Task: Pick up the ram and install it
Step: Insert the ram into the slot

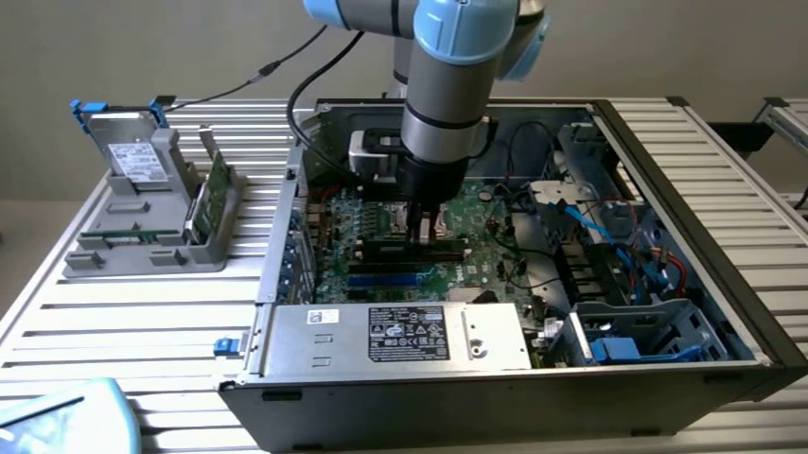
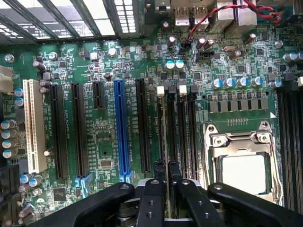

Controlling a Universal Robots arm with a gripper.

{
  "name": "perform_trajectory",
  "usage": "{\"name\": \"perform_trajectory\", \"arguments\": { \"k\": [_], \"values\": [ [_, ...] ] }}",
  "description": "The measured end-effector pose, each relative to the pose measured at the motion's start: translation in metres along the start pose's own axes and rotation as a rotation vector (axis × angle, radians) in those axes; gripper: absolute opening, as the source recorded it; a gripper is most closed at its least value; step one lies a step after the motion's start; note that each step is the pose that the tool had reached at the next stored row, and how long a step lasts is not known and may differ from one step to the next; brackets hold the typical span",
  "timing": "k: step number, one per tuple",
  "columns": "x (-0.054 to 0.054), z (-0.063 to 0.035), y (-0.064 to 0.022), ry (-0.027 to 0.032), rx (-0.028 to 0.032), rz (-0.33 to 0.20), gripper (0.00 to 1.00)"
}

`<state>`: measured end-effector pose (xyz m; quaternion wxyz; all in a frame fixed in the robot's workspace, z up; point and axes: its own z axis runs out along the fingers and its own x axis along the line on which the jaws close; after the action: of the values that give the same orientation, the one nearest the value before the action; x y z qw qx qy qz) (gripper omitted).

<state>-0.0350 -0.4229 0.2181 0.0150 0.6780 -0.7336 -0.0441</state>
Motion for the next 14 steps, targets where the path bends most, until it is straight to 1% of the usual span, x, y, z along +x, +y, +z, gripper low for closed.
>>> {"name": "perform_trajectory", "arguments": {
  "k": [7, 14],
  "values": [
    [-0.0003, 0.0006, 0.0001, -0.0010, 0.0005, 0.013, 0.15],
    [-0.0004, 0.0007, 0.0011, -0.0031, 0.0014, 0.039, 0.15]
  ]
}}
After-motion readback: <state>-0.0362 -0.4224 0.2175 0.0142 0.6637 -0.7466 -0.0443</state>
